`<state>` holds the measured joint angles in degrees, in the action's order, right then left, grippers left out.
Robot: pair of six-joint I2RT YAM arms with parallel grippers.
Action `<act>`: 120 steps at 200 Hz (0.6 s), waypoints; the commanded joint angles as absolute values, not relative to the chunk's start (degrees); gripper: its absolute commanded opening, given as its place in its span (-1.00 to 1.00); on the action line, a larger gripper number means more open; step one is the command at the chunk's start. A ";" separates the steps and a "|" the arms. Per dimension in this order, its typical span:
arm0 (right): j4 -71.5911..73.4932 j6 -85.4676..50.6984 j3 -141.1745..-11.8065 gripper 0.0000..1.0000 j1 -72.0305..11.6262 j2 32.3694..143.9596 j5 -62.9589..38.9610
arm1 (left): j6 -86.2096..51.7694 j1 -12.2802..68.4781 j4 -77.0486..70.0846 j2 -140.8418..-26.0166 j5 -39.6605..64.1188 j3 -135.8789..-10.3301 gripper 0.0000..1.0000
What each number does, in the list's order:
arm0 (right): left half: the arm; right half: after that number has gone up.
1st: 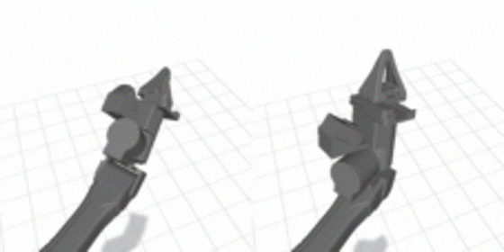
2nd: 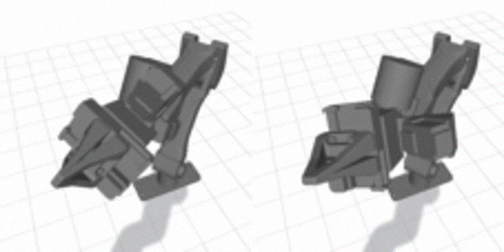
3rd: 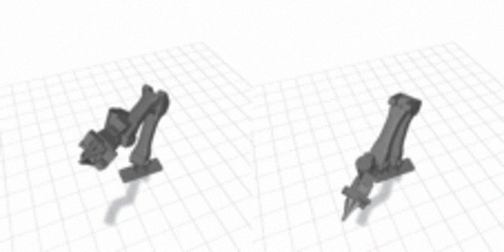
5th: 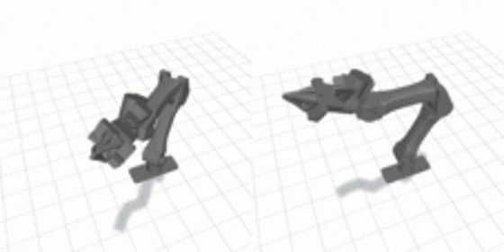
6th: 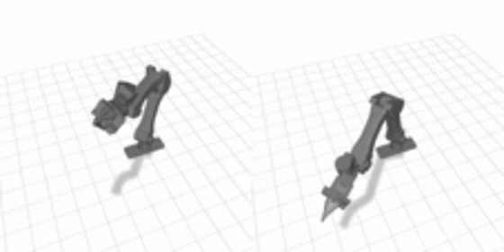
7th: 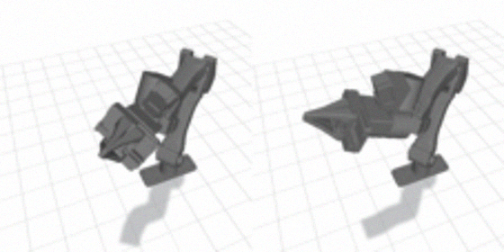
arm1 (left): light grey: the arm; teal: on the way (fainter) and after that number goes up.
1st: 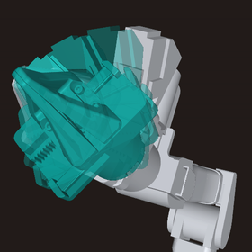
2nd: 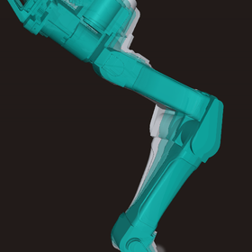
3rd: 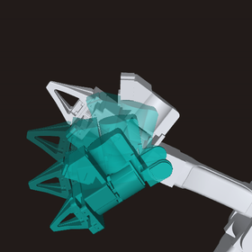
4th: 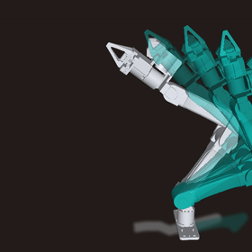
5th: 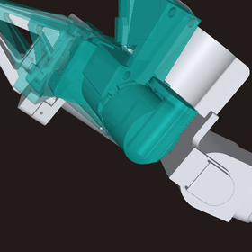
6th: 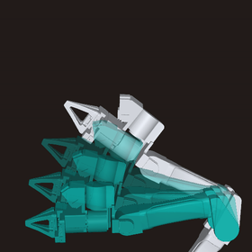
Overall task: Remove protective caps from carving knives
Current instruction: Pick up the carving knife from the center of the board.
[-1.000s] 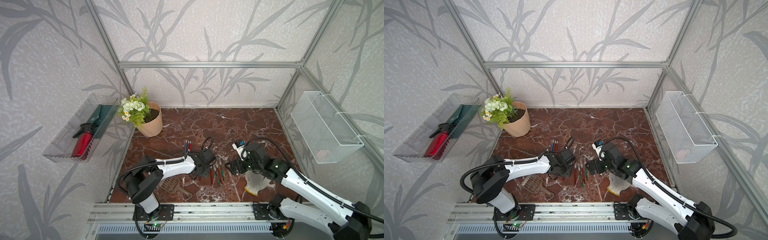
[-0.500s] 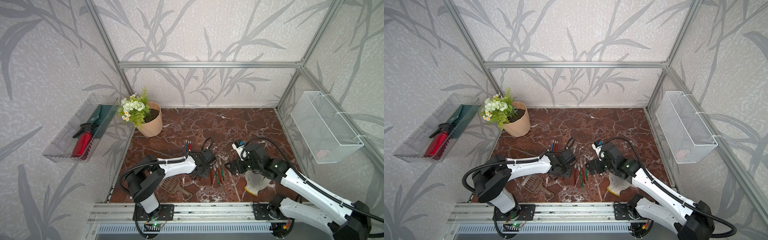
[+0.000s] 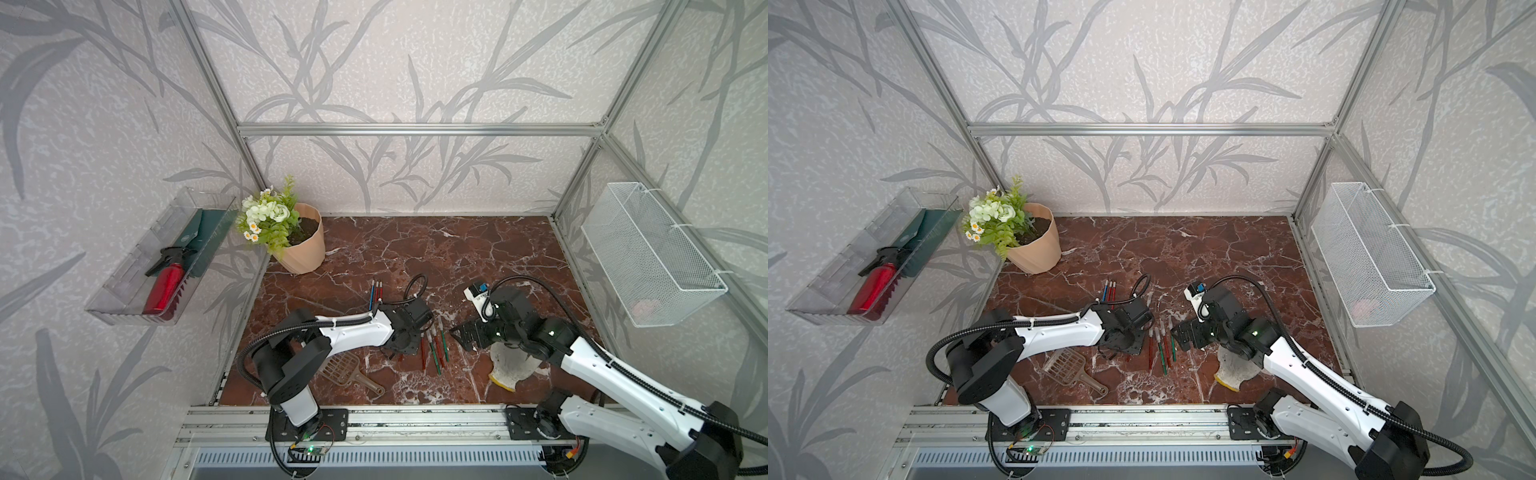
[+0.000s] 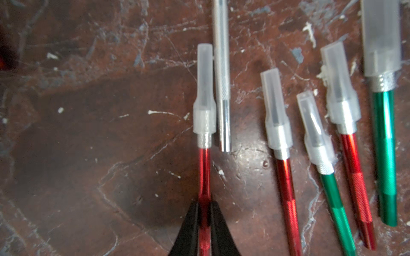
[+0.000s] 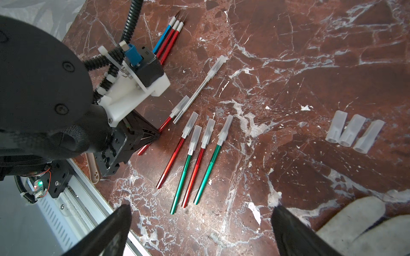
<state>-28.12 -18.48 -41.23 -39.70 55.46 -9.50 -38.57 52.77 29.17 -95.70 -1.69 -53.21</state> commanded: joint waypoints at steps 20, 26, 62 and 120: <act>-27.28 -18.79 -40.97 0.98 -39.90 55.02 -9.80 | -39.46 52.91 30.87 -96.30 -3.60 -54.01 -0.73; -27.30 -18.72 -40.98 0.98 -39.91 55.10 -9.84 | -39.47 52.91 30.81 -96.26 -3.60 -53.98 -0.74; -27.33 -18.81 -41.00 0.98 -39.90 55.03 -9.83 | -39.24 52.91 30.64 -96.01 -3.58 -53.90 -0.79; -27.62 -18.99 -40.89 0.98 -39.95 55.00 -9.49 | -39.29 52.91 29.89 -95.22 -3.18 -53.64 -0.87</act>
<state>-28.10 -18.65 -41.23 -39.70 55.46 -9.50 -38.59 52.77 29.12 -95.70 -1.80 -53.21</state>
